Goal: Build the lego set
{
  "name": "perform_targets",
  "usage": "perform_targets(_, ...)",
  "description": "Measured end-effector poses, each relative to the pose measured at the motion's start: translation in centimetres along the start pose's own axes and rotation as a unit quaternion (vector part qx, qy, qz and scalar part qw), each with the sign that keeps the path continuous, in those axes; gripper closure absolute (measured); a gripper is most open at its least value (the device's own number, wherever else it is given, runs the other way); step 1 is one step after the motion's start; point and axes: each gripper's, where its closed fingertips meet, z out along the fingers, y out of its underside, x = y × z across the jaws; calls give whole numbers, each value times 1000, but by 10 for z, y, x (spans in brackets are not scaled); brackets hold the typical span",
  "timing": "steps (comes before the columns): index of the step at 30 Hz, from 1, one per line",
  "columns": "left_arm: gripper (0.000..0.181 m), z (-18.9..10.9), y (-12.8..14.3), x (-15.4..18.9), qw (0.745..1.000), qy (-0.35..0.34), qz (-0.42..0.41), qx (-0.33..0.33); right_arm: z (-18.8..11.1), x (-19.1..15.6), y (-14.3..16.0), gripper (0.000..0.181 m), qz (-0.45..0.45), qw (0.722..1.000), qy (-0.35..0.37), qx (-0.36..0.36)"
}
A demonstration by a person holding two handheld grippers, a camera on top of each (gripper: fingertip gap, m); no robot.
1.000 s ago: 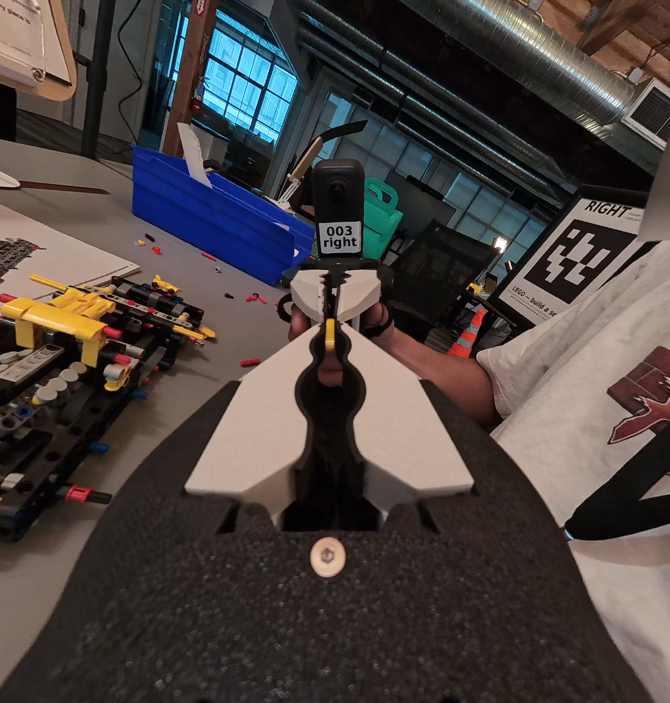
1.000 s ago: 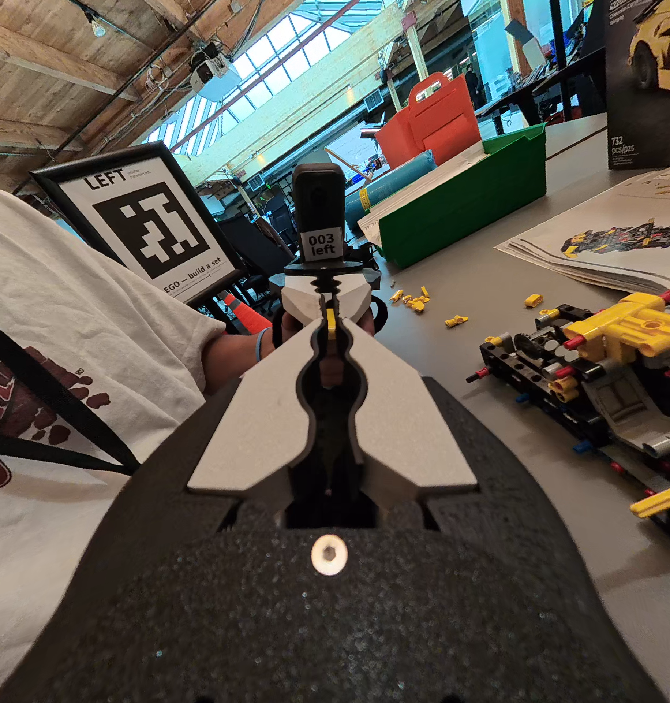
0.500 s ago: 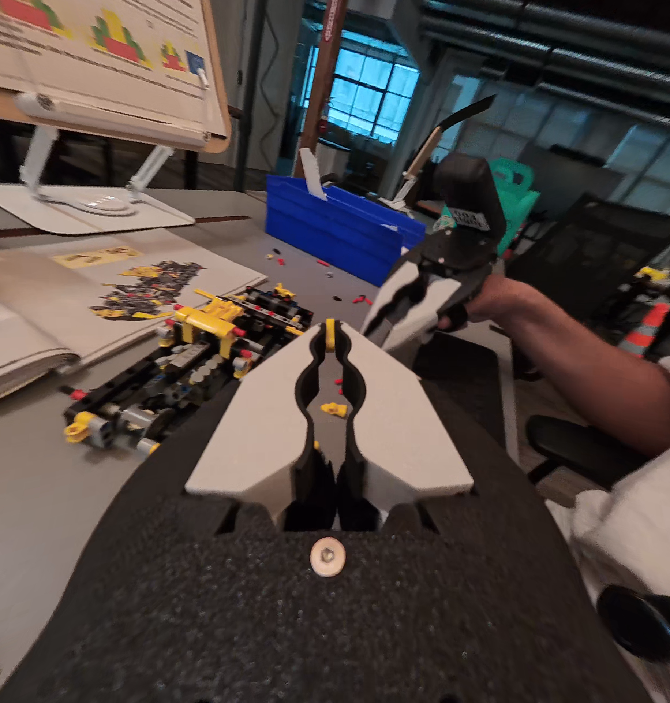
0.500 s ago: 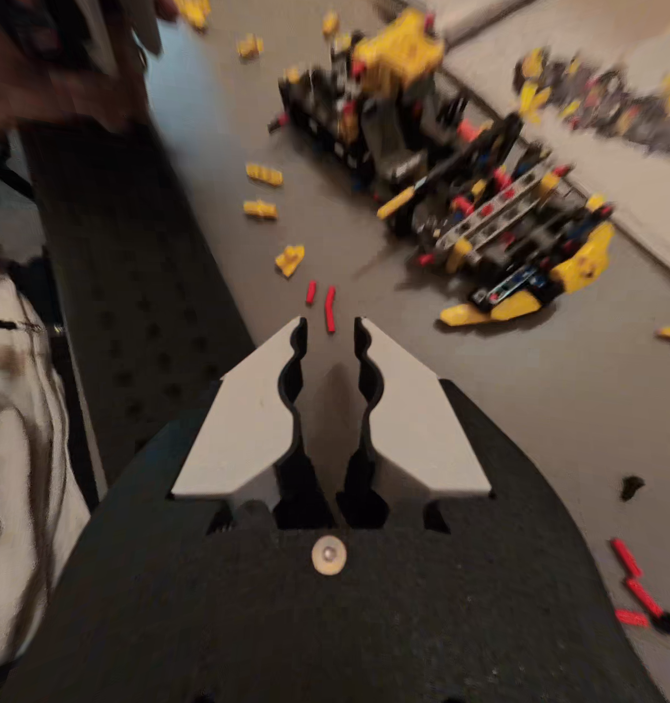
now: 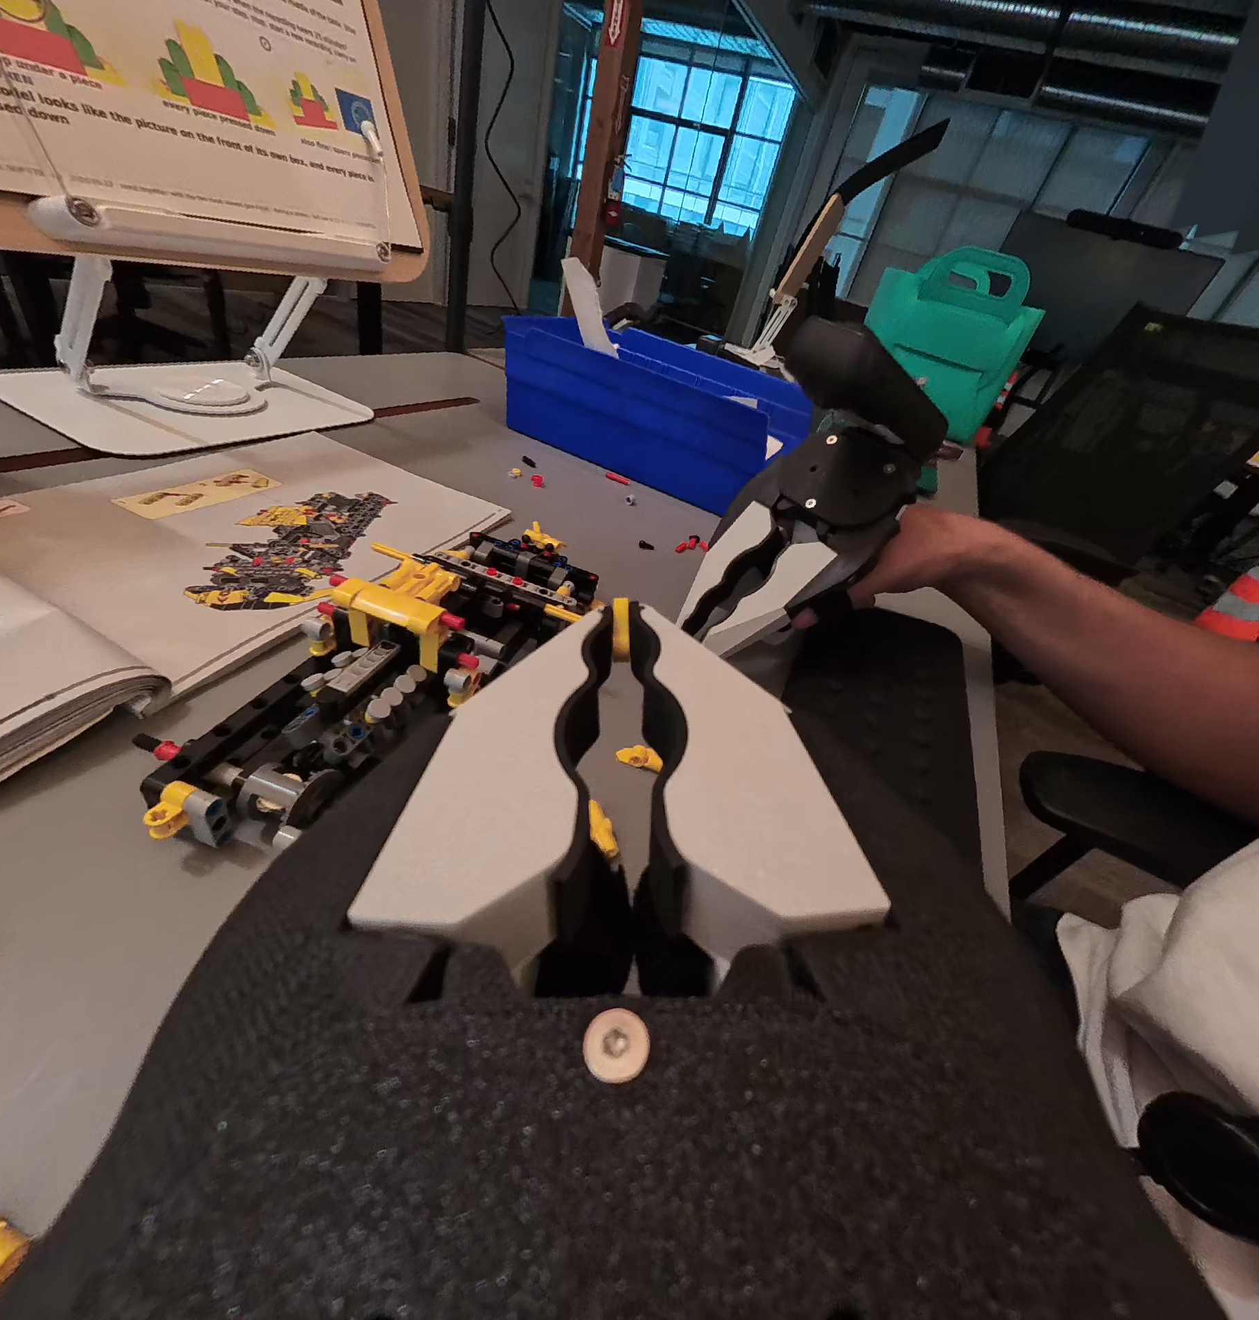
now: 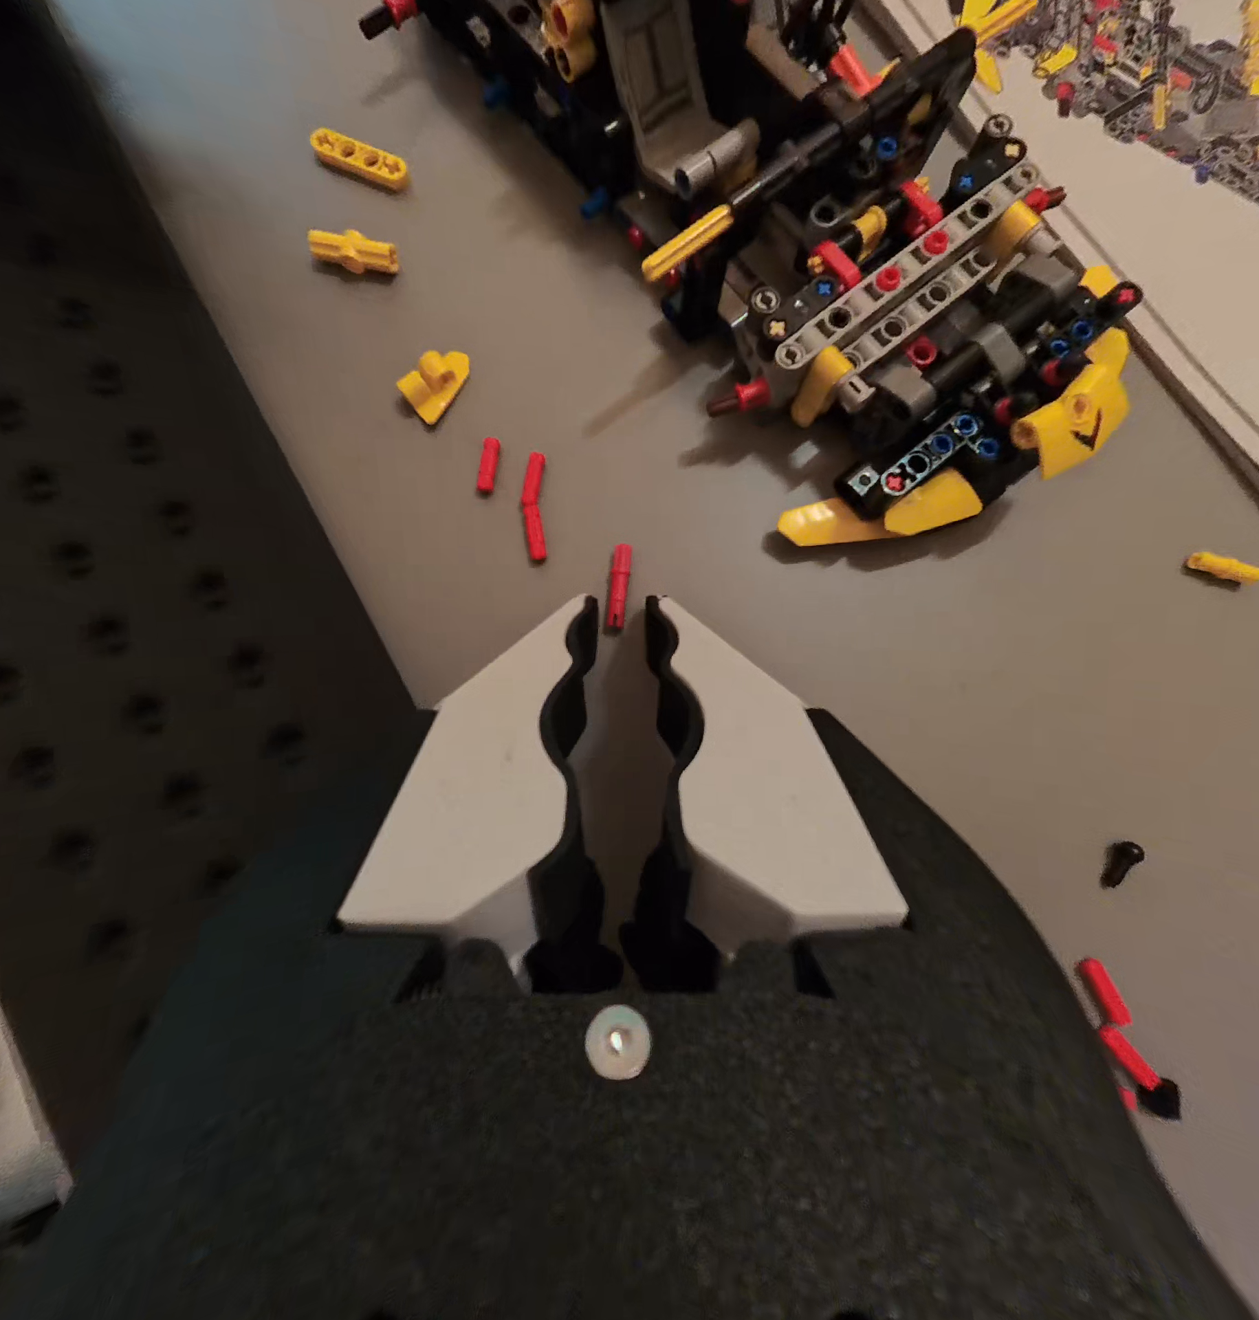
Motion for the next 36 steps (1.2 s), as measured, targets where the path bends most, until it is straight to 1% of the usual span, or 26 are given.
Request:
perform_targets(8,178,0,0,2,1000,0,12,-1,2,0,-1,175,-9,1000,6,2)
perform_targets(15,178,0,0,2,1000,3,10,-1,2,0,0,176,-6,1000,3,5)
perform_targets(23,178,0,1,1,1000,3,5,0,1,-1,0,175,-3,1000,-1,6)
perform_targets(27,177,-1,-1,-1,1000,6,-7,4,1,-1,-3,169,-12,1000,7,11)
perform_targets(31,177,-2,-2,-4,1000,7,-22,10,-2,-15,-17,169,-43,998,-11,43)
perform_targets(33,177,-2,-2,-4,1000,7,-22,8,-1,-22,-19,169,-55,997,-23,45)
perform_targets(36,177,-1,-1,-3,1000,7,-18,5,4,-26,-19,169,-42,997,-50,41)
